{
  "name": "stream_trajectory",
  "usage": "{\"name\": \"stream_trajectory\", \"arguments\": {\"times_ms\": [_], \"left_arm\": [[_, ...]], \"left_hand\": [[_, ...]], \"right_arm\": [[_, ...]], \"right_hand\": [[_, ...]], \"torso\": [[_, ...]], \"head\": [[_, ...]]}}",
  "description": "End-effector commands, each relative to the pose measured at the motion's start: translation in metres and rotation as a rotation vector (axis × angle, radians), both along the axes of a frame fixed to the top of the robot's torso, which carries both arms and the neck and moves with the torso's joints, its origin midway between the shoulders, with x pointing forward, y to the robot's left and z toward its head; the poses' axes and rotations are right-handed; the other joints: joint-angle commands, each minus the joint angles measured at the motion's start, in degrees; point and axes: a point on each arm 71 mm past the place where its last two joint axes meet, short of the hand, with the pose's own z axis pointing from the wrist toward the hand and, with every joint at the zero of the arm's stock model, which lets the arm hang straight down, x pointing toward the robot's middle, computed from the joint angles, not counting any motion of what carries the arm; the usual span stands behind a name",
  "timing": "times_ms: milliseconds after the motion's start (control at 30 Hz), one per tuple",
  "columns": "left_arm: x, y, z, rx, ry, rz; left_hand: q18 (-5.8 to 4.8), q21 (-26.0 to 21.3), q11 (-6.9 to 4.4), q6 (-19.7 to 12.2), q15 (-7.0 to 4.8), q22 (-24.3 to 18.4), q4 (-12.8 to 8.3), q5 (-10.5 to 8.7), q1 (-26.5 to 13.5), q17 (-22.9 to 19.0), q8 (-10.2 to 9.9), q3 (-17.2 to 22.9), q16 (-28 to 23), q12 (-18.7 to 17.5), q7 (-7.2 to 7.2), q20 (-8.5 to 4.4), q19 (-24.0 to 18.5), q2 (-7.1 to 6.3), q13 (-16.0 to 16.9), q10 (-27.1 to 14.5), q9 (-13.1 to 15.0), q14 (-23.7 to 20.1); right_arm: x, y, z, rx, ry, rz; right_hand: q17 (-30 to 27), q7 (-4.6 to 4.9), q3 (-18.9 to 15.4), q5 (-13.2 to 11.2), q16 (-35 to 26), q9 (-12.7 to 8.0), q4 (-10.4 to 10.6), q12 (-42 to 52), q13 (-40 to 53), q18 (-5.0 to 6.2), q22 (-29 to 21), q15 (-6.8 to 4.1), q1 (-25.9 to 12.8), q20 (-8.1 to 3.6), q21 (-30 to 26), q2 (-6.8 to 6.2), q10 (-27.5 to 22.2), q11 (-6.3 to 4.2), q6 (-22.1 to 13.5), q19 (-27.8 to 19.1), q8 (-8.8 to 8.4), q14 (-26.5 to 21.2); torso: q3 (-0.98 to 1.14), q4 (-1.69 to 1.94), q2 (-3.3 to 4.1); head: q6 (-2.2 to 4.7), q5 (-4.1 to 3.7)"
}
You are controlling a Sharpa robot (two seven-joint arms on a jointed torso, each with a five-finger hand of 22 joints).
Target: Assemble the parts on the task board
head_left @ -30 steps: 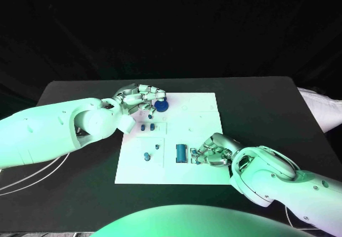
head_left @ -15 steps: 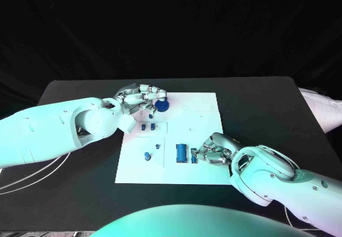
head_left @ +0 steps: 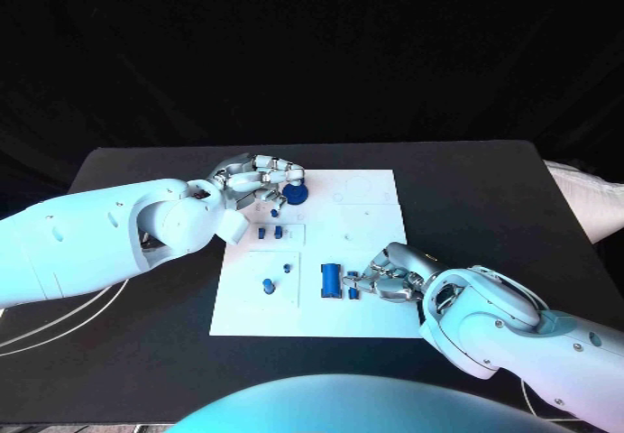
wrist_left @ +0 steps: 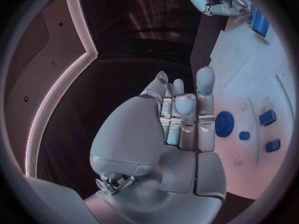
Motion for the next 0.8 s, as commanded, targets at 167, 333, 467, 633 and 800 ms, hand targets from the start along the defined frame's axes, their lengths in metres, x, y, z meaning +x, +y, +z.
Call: {"name": "stream_trajectory", "arguments": {"times_ms": [167,333,467,633,800], "left_arm": [[0.000,-0.002,0.001,-0.013,-0.002,-0.018],[0.001,0.000,0.001,-0.012,-0.008,-0.007],[0.003,0.002,0.000,-0.018,-0.010,0.013],[0.007,0.006,-0.002,-0.030,-0.008,0.047],[0.013,0.008,-0.009,-0.068,0.009,0.122]], "left_hand": [[-0.43,-0.3,-0.10,-0.6,0.00,0.1,0.2,-0.14,0.0,0.0,0.4,0.1,-0.2,0.3,0.01,0.08,-0.3,0.55,-0.1,-0.5,-0.1,-0.3],[-0.39,-0.5,-0.09,-0.6,0.00,0.0,0.2,-0.15,0.0,-0.2,0.4,0.1,-0.3,0.3,0.02,0.09,-0.4,0.58,-0.1,-0.5,-0.1,-0.4],[-0.24,-1.5,-0.06,-0.7,0.03,-0.5,0.2,-0.15,0.0,-0.8,0.4,0.1,-0.7,0.3,0.06,0.10,-0.7,0.56,-0.1,-0.6,-0.1,-0.7],[0.11,-4.2,0.19,-1.2,0.26,-1.9,0.2,-0.15,0.1,-3.0,0.3,0.2,-2.0,0.2,0.33,0.25,-1.8,0.60,-0.2,-1.1,-0.3,-1.9],[0.26,-9.2,1.39,-3.1,1.48,-4.3,0.5,-0.12,0.1,-13.2,-0.5,0.3,-9.6,-0.9,1.49,1.21,-5.9,0.53,-1.1,-3.4,-1.1,-9.1]], "right_arm": [[-0.001,-0.004,0.003,0.006,-0.032,-0.004],[0.003,-0.019,0.009,0.116,-0.047,-0.063],[0.017,-0.036,0.018,0.272,-0.049,-0.128],[0.038,-0.058,0.027,0.412,-0.074,-0.224],[0.063,-0.074,0.028,0.624,-0.088,-0.296]], "right_hand": [[12.4,0.45,-0.1,-1.4,-0.1,0.2,-1.9,-1.3,-0.4,-0.07,-0.5,-0.40,5.3,-0.19,-0.3,0.62,-0.1,0.03,-0.5,-0.3,-0.66,5.4],[10.3,1.87,-0.8,0.5,-1.5,-0.7,-2.8,-5.5,-2.7,0.43,-3.0,0.39,8.2,0.32,-2.2,0.03,-1.8,1.10,-3.9,-2.0,-2.94,4.9],[6.4,3.11,-1.0,2.5,-4.2,-2.2,-3.6,-13.7,-7.6,1.45,-7.7,1.30,11.5,1.11,-6.0,0.21,-5.1,2.17,-6.3,-4.9,-4.86,3.9],[3.3,3.62,0.3,1.7,-6.7,-3.7,-6.1,-19.9,-11.8,2.26,-11.6,1.57,16.8,1.57,-9.4,0.88,-7.2,2.50,-7.1,-7.0,-5.69,3.2],[-24.5,5.08,3.8,0.0,-32.1,-6.1,-7.5,-39.8,-26.4,5.62,-31.0,2.77,21.4,2.50,-27.4,2.10,-15.8,3.81,-9.1,-19.4,-5.94,-6.5]], "torso": [[0.07,-0.11,-0.08],[0.00,-0.23,-0.35],[-0.12,-0.67,-0.88],[-0.30,-1.20,-1.71],[-0.50,-1.43,-2.91]], "head": [[0.17,0.04],[0.60,0.01],[1.11,0.16],[1.73,0.37],[2.36,0.67]]}}
